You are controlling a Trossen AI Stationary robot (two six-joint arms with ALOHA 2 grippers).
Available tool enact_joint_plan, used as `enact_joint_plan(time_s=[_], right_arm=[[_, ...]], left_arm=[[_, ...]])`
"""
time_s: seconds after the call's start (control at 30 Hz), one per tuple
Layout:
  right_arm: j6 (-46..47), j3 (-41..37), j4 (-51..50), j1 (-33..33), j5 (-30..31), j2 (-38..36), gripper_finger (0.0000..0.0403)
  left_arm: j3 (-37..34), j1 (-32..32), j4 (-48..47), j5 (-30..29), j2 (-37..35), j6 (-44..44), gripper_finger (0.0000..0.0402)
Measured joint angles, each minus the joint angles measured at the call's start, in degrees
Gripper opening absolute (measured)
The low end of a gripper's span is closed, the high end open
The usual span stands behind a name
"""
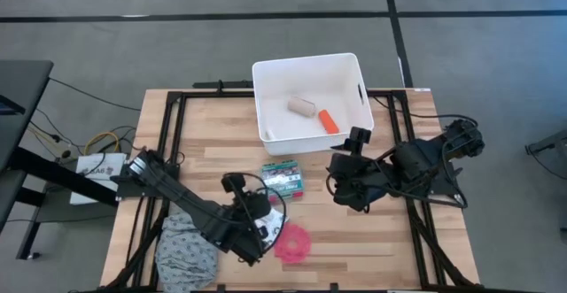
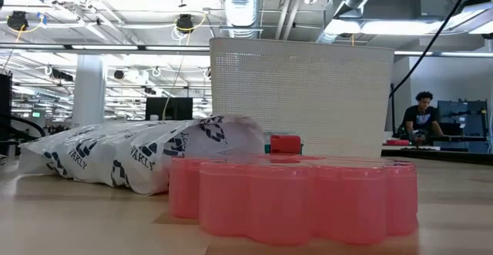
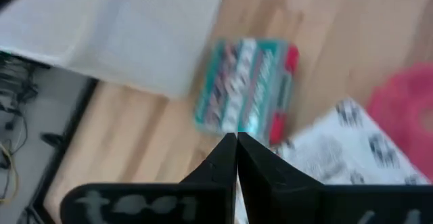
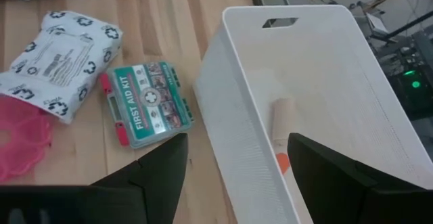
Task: Pick & place medical supplies in basket/bin
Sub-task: Put the mailer bag into the white bin
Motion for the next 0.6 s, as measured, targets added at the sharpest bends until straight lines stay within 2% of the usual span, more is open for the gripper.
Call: enact_joint_plan(time_s=[0.17, 0.33, 0.6], right_arm=[[0.00, 0.00, 0.05, -0.19, 0.02, 0.00, 0.0249], [0.01, 0.01, 0.40, -0.20, -0.16, 0.00, 0.0249], [0.01, 0.01, 0.51, -0.20, -0.31, 0.02, 0.0249]], left_arm=[[-5.18, -1.18, 1.37, 2.85, 0.01, 1.62, 0.0000], [-10.33, -0.76, 6.48, 10.16, 0.03, 6.87, 0.0009], [-17.87, 1.14, 19.24, 21.95, 1.67, 25.00, 0.0074]])
